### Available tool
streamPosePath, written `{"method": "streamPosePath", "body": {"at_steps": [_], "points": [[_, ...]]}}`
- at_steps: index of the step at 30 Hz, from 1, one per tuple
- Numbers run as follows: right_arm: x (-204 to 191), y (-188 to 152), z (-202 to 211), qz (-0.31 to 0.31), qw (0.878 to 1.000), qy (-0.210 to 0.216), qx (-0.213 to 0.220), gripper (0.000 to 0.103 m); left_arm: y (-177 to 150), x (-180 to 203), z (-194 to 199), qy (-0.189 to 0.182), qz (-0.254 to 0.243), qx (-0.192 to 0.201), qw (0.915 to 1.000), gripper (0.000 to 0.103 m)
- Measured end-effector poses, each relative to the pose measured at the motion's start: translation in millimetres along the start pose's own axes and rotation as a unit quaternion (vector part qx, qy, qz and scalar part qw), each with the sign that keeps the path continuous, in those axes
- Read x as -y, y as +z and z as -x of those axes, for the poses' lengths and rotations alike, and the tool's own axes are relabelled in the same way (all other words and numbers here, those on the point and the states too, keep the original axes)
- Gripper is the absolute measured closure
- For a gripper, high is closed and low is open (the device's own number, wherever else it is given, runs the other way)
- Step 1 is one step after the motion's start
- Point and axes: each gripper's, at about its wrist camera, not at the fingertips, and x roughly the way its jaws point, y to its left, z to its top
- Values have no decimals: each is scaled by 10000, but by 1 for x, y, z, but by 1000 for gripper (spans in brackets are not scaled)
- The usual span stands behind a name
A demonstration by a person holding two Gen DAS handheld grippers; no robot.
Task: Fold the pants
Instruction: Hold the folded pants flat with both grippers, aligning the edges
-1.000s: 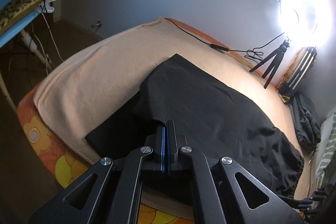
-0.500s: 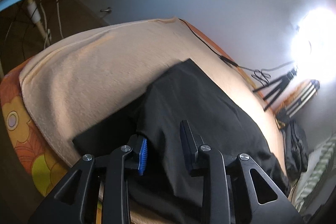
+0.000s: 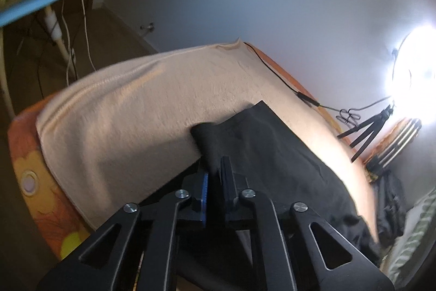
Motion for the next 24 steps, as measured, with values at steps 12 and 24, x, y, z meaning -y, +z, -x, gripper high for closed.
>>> {"method": "streamPosePath", "body": {"at_steps": [12,24], "points": [[0,3,10,-8,9998,-140,128,99,-2,-3,-3,104,-20,-82,9999,103],[-2,3,11,-11,9998,-133,144,98,-2,-7,-22,246,302,-384,9985,97]]}}
